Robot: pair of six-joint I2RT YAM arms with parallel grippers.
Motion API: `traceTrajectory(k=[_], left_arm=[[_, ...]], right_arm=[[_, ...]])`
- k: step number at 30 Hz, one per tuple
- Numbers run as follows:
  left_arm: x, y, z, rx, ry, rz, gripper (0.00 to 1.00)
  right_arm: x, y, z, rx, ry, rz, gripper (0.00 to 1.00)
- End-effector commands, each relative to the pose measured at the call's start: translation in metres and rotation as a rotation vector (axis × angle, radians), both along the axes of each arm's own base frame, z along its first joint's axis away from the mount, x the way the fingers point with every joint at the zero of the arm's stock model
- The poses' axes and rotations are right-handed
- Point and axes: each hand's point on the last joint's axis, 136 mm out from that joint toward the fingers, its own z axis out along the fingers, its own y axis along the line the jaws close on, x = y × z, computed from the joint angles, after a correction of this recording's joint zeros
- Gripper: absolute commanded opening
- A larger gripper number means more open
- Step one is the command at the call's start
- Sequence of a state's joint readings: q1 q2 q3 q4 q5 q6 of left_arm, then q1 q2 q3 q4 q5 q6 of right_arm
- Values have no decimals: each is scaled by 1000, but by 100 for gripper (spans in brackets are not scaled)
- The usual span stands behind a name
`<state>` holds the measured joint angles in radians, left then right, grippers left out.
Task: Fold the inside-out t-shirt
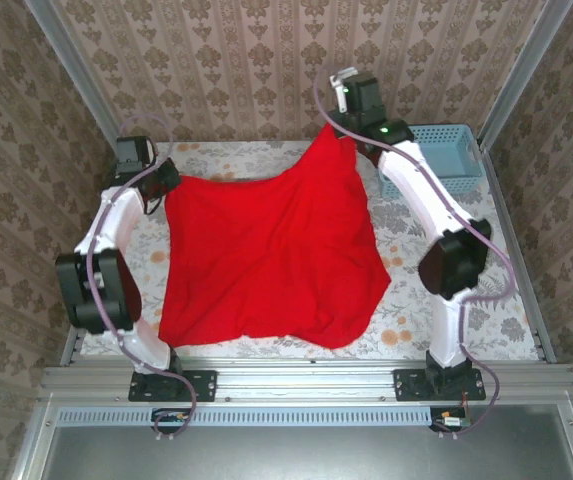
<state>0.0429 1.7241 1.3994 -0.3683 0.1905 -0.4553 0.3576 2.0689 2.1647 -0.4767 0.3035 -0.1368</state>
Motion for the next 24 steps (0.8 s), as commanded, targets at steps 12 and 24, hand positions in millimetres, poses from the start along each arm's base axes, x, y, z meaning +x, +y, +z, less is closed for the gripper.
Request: traceTrajectory(k=[12,24], left_arm=[[86,45,-51,-67,59,19,0],[94,59,-57,-67,119,-36,0]], right_arm=[[90,19,-62,6,-33,-24,0],[74,16,-60,69,44,-9,0]])
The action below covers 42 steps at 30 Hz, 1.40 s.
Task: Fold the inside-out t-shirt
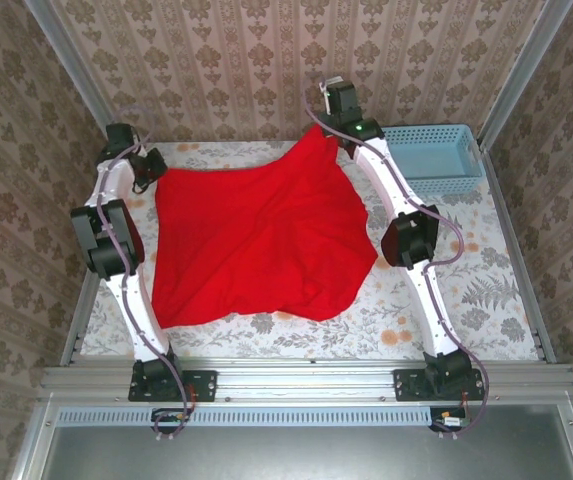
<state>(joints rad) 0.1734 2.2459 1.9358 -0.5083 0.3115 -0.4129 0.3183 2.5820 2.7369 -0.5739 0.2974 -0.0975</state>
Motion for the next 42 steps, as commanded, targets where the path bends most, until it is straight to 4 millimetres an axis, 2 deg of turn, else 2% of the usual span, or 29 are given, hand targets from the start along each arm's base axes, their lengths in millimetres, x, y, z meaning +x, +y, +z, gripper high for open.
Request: traceTrajectory(k=[1,6,9,11,13,16,20,24,27,30,33,36,39,42], left_arm=[[-6,-2,13,5,8,-58,0],[-22,-5,26,7,7,-62,0],[-31,-8,41,-5,-20,-47,0],[-39,-11,57,-17,-52,-42,0],[-50,-14,82,-20,-110,-38,0],[-73,-20,135,-33,-239,-32,0],[-126,-31,221,-31,-453,-31,0],[-202,-45,310,-35,-705,-33,0],[-263,-58,367,-9,-872,-50,0],[-334,-73,423,30,-1051,-68,0],[-392,-81,463,71,-1187,-54,0],[-429,-86,491,98,-1269,-40,0],[-439,-89,507,103,-1298,-46,0],[-431,-88,514,99,-1291,-55,0]], right_arm=[[-21,14,27,38,18,52,0],[-56,19,24,-20,101,18,0],[-74,13,23,12,128,-11,0],[-87,6,38,27,108,-24,0],[-103,-1,64,48,60,-29,0],[-134,-15,123,88,-52,-29,0],[-194,-35,210,142,-226,-9,0],[-282,-55,295,215,-430,60,0],[-348,-71,345,283,-563,124,0],[-418,-88,391,365,-695,204,0],[-476,-102,426,424,-807,277,0],[-512,-121,454,436,-901,271,0],[-525,-134,475,419,-953,234,0],[-515,-137,487,379,-977,190,0]])
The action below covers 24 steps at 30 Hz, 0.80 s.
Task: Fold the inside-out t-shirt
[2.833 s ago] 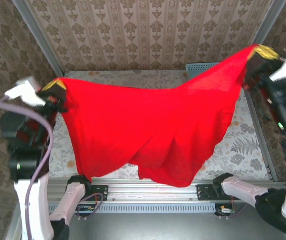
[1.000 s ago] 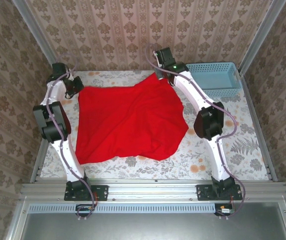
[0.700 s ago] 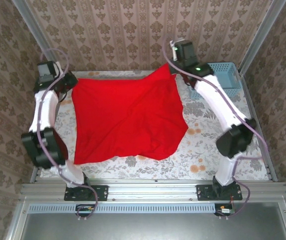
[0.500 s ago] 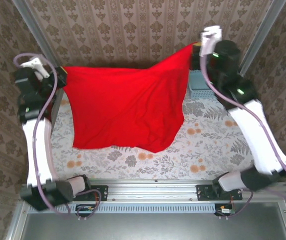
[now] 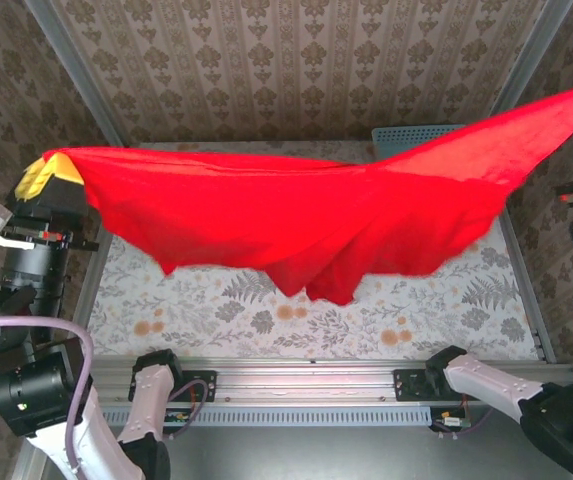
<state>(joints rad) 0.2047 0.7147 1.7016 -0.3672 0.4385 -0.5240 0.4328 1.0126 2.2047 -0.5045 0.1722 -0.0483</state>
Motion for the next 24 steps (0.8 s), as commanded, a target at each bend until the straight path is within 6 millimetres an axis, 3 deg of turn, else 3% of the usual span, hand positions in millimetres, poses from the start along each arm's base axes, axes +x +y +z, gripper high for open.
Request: traceTrajectory(k=[1,4,8,13,17,20,24], left_arm=[[45,11,-12,-38,116,8,0],[77,15,-24,-40,188,-10,0],[132,20,-64,-61,330,-50,0],[197,30,-137,-111,507,-72,0],[247,34,-215,-137,666,-73,0],[282,37,-276,-159,780,-59,0],[330,42,-349,-185,924,-57,0]], right_arm=[[41,8,2,-49,52,-88,0],[64,10,9,-78,67,-150,0],[115,25,7,-139,107,-229,0],[213,59,-38,-263,255,-292,0],[303,87,-108,-340,415,-295,0],[371,105,-179,-382,549,-281,0],[444,122,-277,-421,710,-263,0]])
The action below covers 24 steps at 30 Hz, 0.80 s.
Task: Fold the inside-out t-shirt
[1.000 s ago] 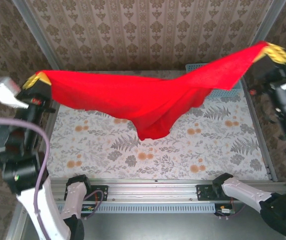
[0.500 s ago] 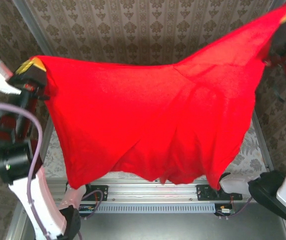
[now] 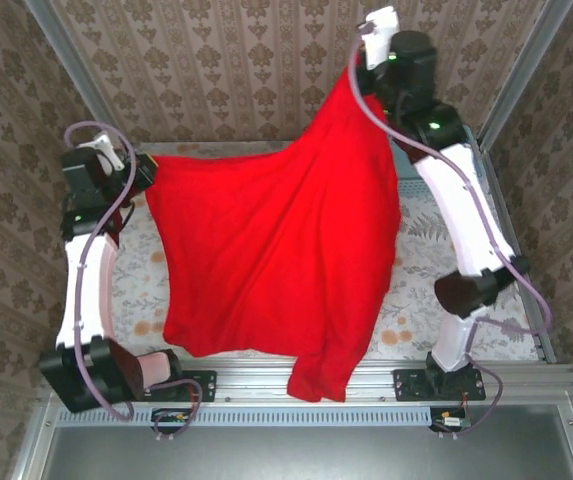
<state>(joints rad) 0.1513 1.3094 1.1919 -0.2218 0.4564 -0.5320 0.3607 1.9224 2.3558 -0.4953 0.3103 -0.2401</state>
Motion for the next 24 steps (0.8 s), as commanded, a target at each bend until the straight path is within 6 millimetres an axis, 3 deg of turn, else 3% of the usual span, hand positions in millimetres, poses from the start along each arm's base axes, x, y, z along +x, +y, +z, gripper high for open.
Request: traceTrajectory(k=[1,5,10,17,24], left_arm=[[39,5,-26,-5,6,5,0],[76,6,-75,-6,108,-10,0],[112,25,-111,27,192,27,0],[144,56,-136,70,258,85,0],[148,57,-151,60,301,67,0]], right_arm=[[48,6,-56,14,57,-32,0],[94,14,-125,18,154,-51,0],[129,15,-169,56,194,-69,0],[147,22,-194,107,200,-44,0],[126,22,-209,148,325,-49,0]])
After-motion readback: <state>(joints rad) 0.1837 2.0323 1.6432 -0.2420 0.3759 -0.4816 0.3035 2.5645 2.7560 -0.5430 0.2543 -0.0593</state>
